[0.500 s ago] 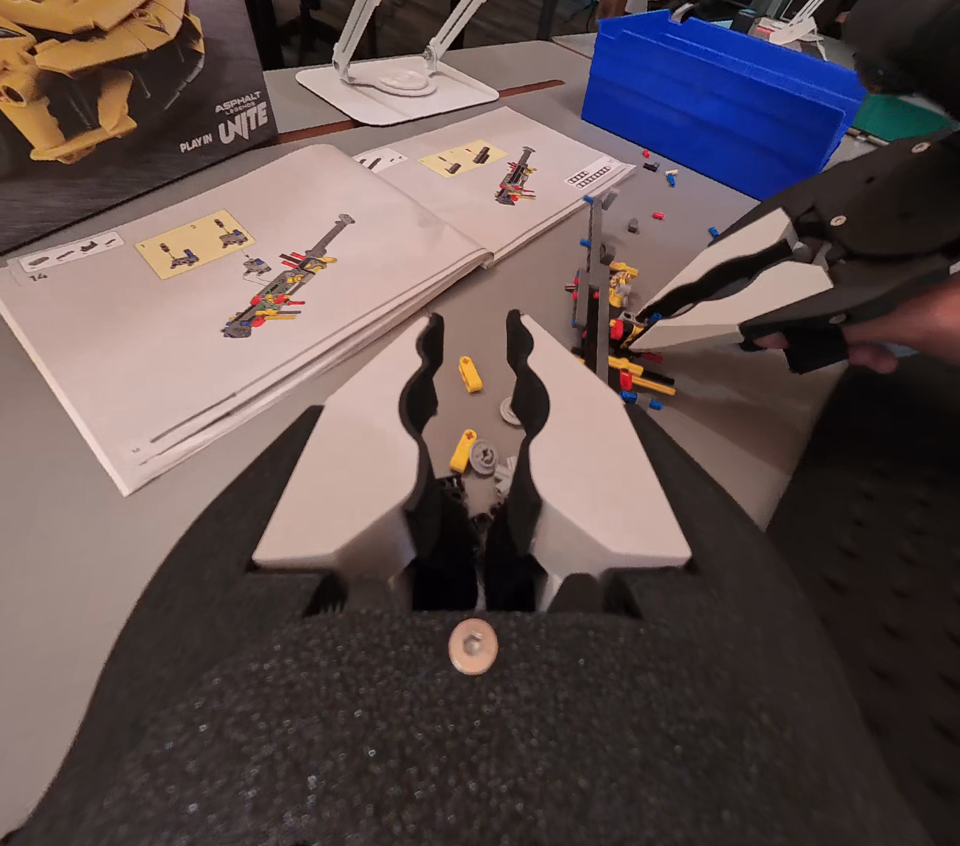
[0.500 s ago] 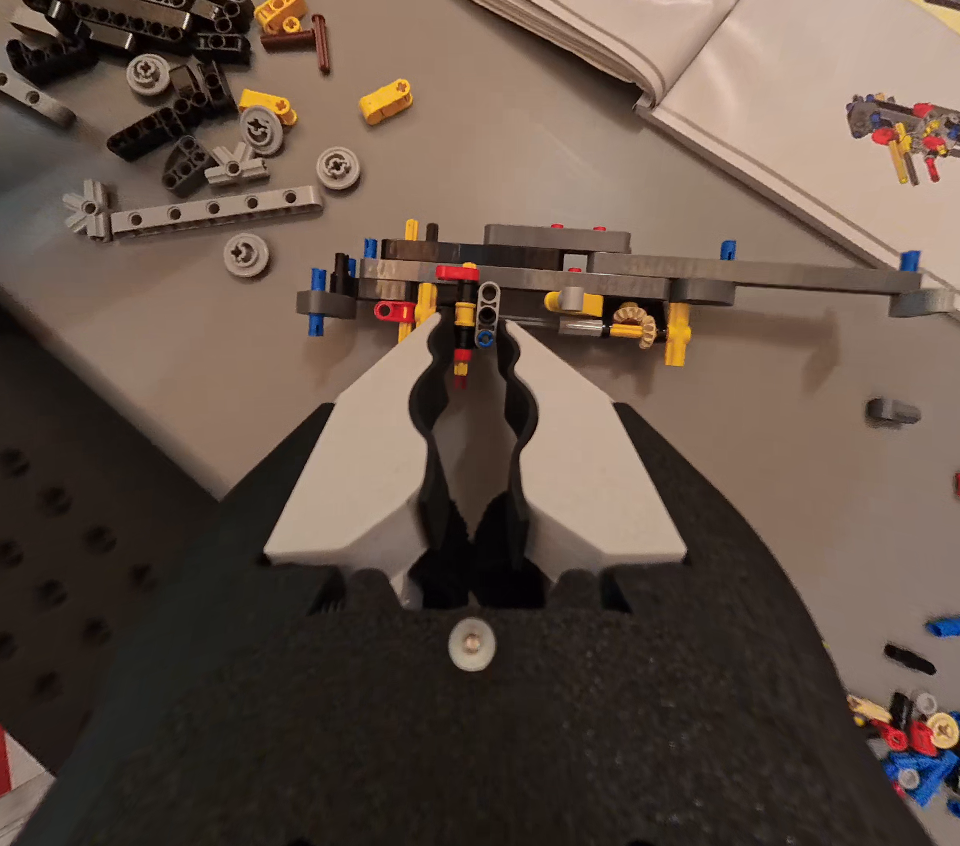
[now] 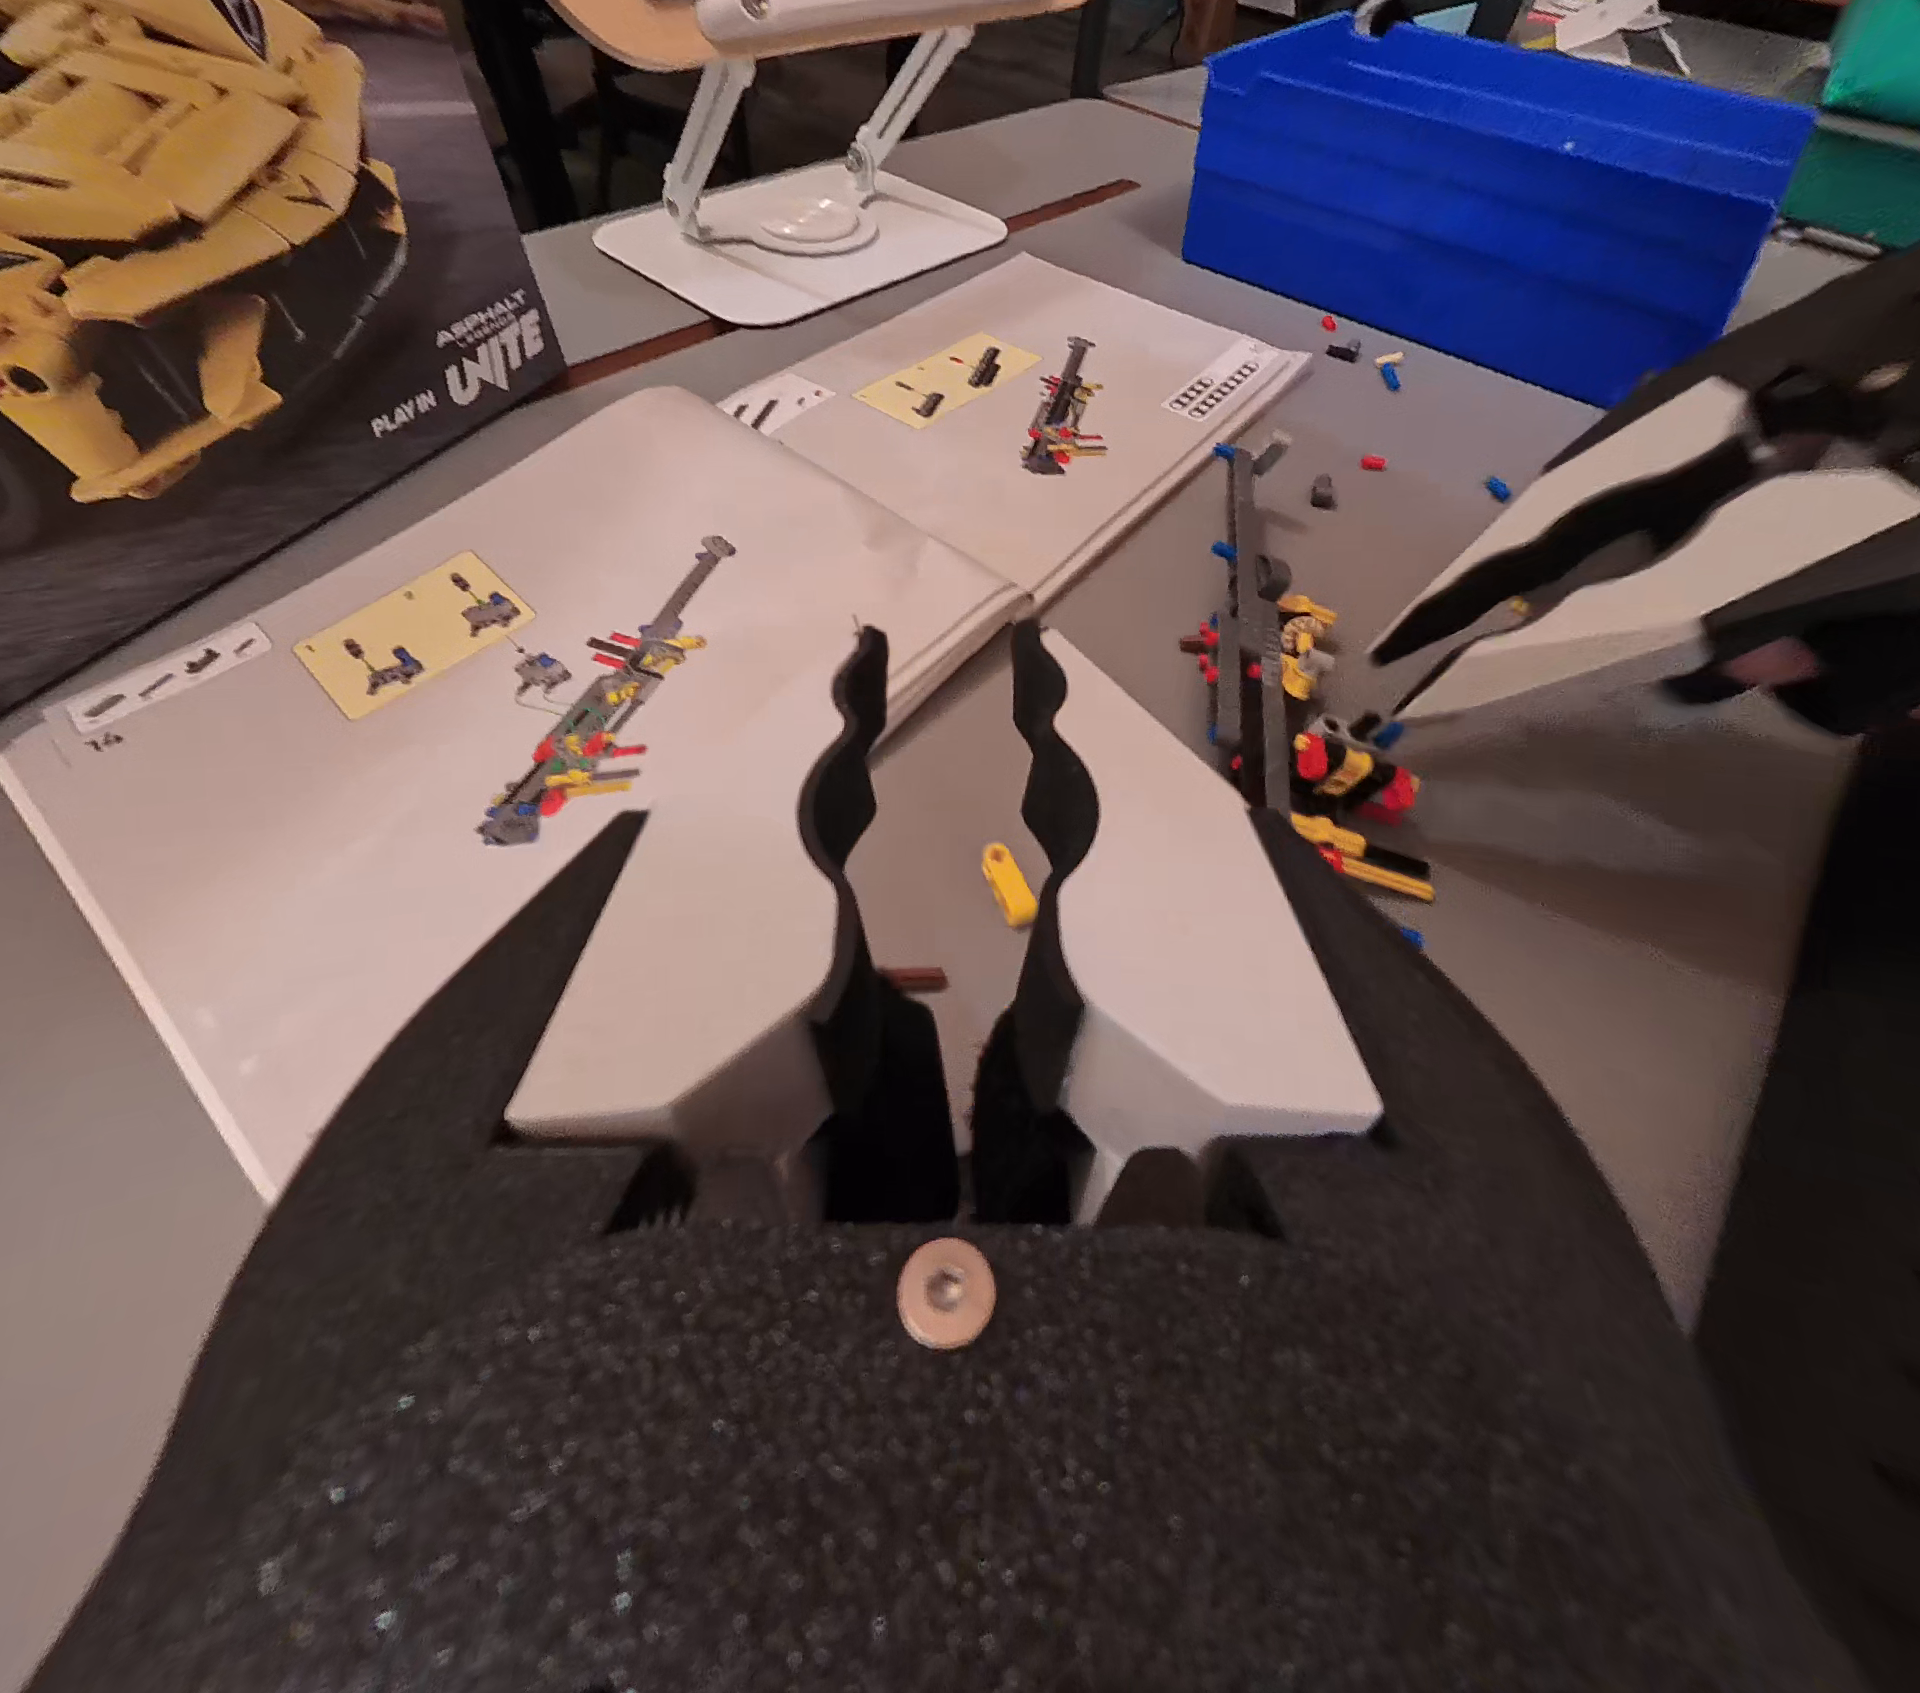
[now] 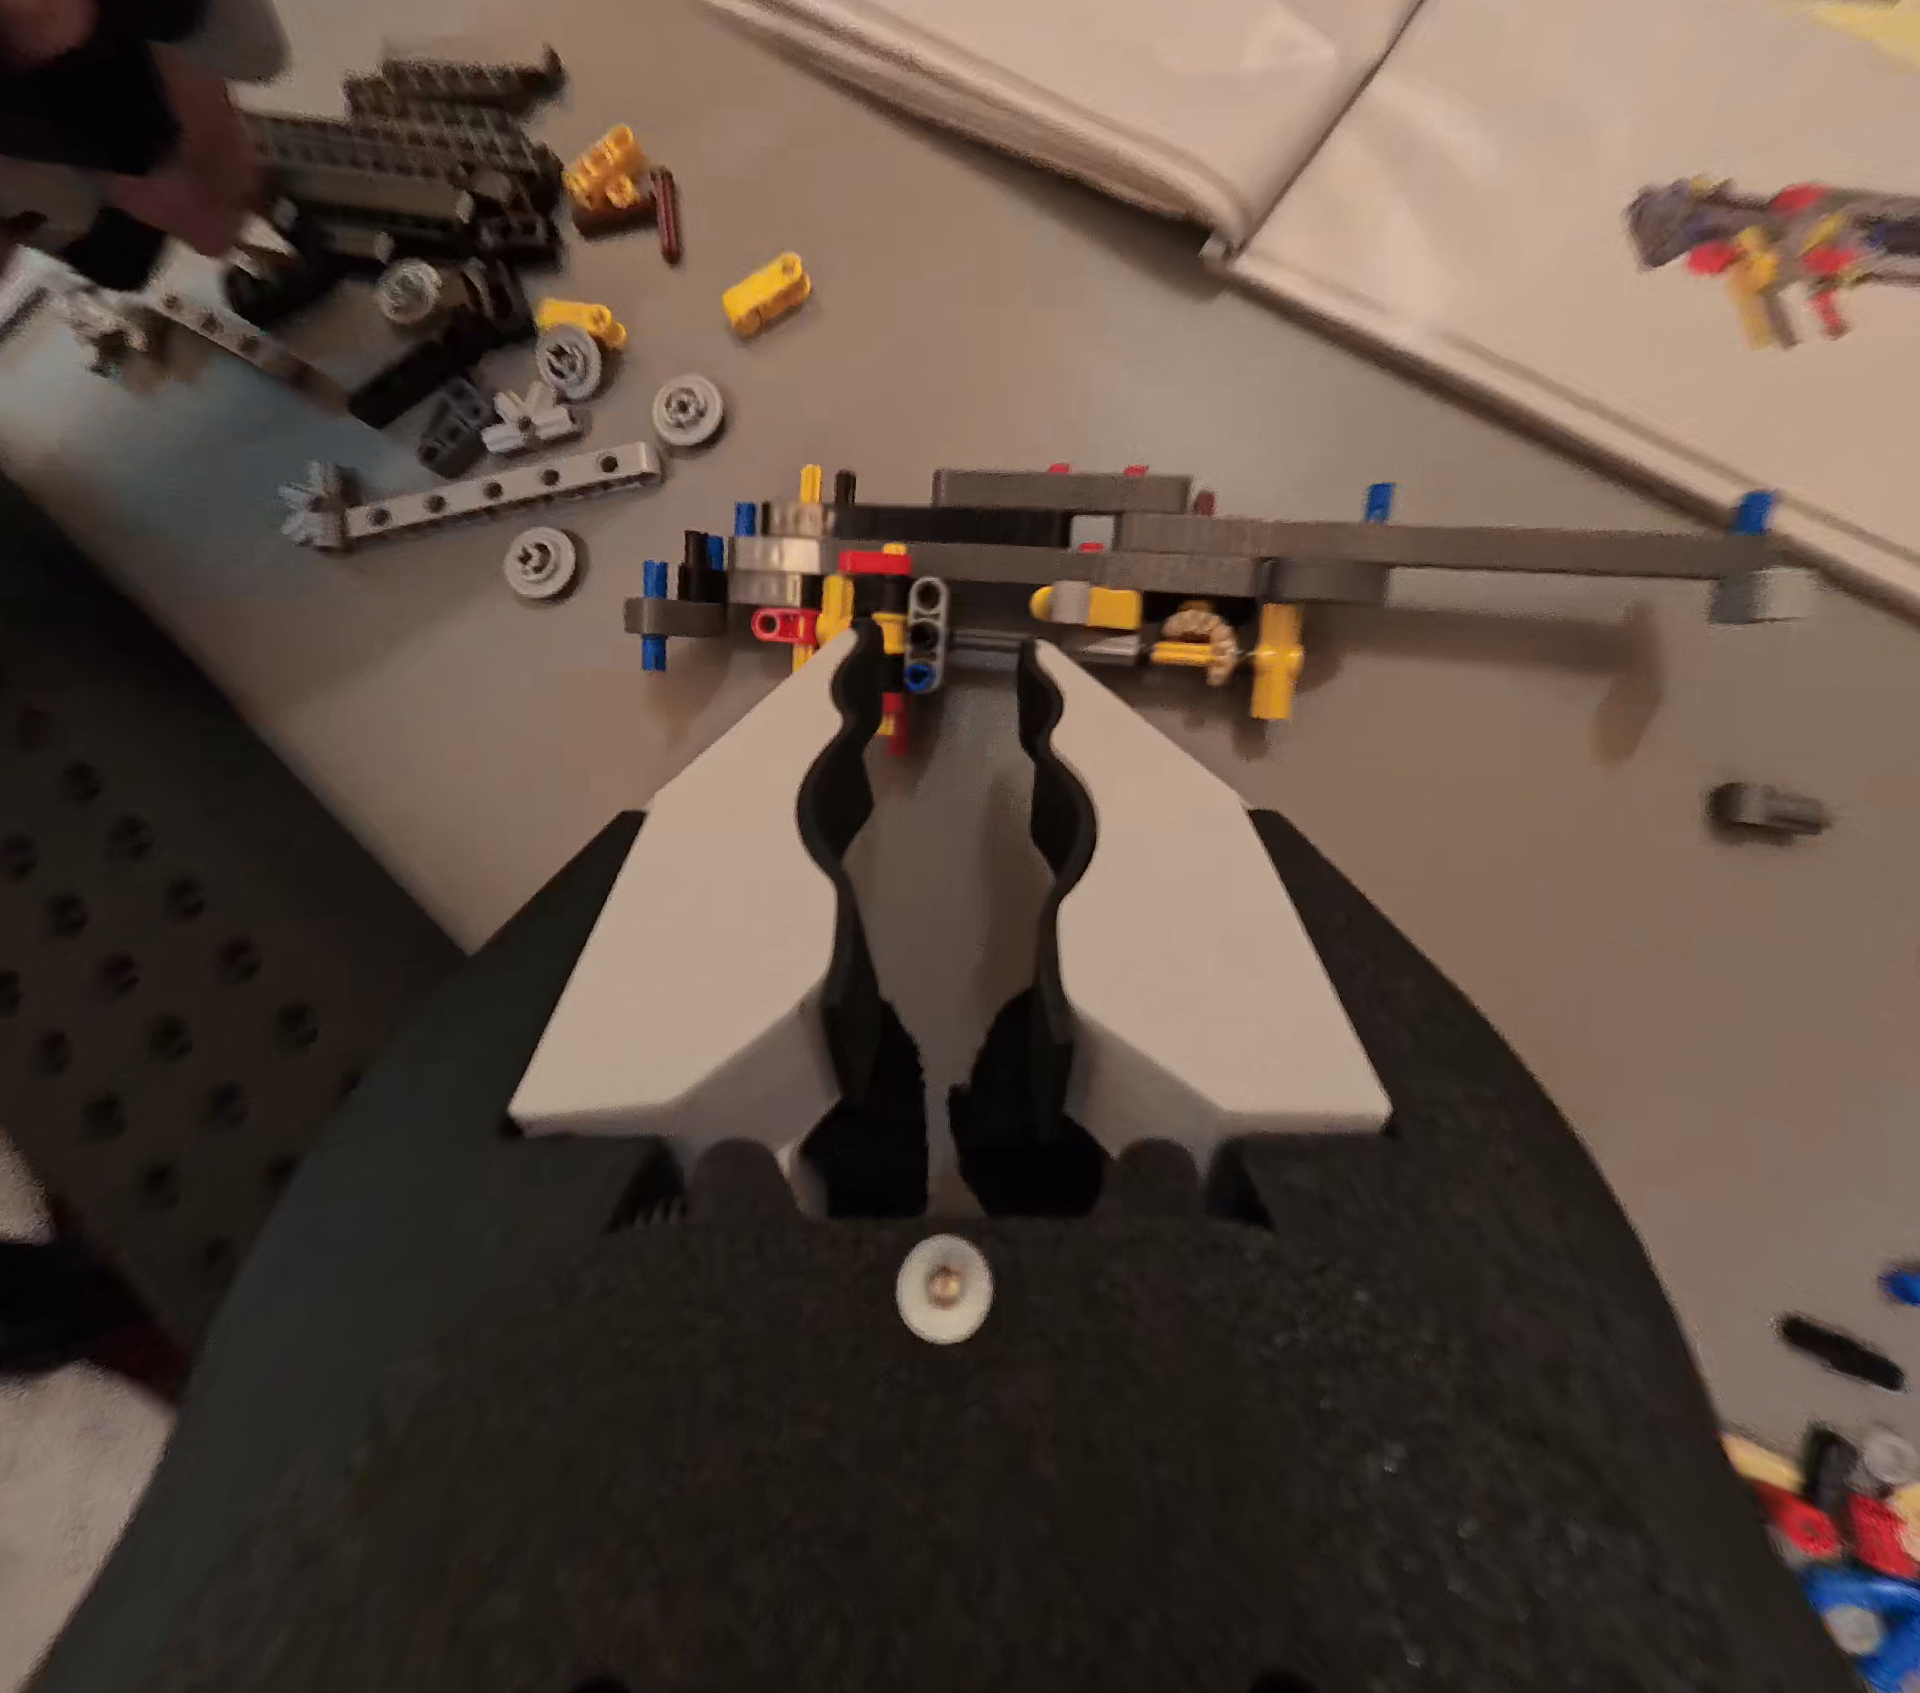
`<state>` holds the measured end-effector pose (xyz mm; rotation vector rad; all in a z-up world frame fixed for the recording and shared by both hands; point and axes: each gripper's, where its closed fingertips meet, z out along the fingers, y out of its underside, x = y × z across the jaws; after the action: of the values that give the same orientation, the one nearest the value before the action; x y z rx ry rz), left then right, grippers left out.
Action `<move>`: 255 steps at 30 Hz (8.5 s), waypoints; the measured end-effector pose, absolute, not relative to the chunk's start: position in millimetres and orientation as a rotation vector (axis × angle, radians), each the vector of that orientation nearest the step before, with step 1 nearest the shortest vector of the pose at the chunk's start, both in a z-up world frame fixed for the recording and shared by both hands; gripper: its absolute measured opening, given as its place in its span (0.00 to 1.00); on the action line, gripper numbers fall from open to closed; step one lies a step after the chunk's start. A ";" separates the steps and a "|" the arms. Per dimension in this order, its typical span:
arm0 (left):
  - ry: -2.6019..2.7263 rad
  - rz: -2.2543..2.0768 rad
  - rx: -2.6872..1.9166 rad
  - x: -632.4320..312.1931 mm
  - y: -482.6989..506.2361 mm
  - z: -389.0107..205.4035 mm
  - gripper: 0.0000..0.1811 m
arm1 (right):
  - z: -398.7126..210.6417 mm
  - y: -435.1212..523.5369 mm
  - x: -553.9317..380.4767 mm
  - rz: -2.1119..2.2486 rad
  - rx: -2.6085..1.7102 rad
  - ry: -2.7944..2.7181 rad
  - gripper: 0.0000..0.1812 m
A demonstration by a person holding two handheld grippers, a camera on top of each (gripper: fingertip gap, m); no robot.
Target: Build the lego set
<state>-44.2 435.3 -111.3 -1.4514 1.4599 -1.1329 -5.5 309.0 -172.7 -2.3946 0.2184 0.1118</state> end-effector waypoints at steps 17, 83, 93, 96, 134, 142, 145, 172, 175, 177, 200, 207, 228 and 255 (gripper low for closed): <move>1.259 -1.119 -1.546 -61.2 488.4 -115.0 0.12 | -130.6 295.8 164.4 -0.094 -1.871 0.471 0.12; 2.219 -0.507 -1.532 -171.5 450.0 -194.1 0.10 | -143.0 321.7 107.3 -0.091 -1.972 0.246 0.06; 2.266 -0.423 -1.560 -164.7 447.3 -207.7 0.09 | -141.7 320.9 108.8 -0.095 -1.969 0.243 0.06; 2.272 -0.472 -1.575 -166.2 440.6 -207.0 0.08 | -142.6 321.0 108.4 -0.094 -1.974 0.239 0.06; 1.939 -0.307 -2.040 -230.3 493.7 -209.7 0.08 | -143.4 322.5 106.0 -0.084 -1.979 0.224 0.06; 1.864 -0.283 -2.058 -239.5 503.5 -199.1 0.10 | -143.6 322.6 105.7 -0.067 -1.979 0.229 0.06; 1.868 -0.316 -2.116 -240.9 499.9 -206.9 0.09 | -144.6 323.4 103.8 -0.072 -1.986 0.217 0.06; 2.851 -0.441 -1.130 226.0 369.4 -176.5 0.03 | -132.7 296.9 72.3 -0.135 -1.884 0.124 0.04; 2.834 -0.242 -1.121 245.9 393.5 -187.3 0.03 | -134.3 298.0 68.0 -0.143 -1.895 0.095 0.04; 2.899 -0.369 -1.197 240.8 386.6 -188.3 0.03 | -134.1 297.7 67.7 -0.136 -1.894 0.096 0.04; 2.972 -0.494 -1.169 222.0 296.3 -210.3 0.03 | -141.0 299.8 63.5 -0.099 -1.928 0.089 0.04; 2.937 -0.423 -1.171 224.9 298.2 -210.8 0.03 | -143.4 300.3 62.1 -0.098 -1.940 0.081 0.04; 2.589 -0.818 -1.341 72.6 306.1 -105.6 0.03 | -130.9 266.4 123.9 -0.213 -1.829 0.405 0.04; 2.314 -0.863 -1.507 -53.9 262.7 -189.8 0.12 | -150.8 284.4 94.4 -0.160 -1.952 0.244 0.04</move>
<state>-53.9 262.7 -189.8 -1.5067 2.3143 -0.8629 94.4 284.4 -150.8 -1.9521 0.2439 -0.1600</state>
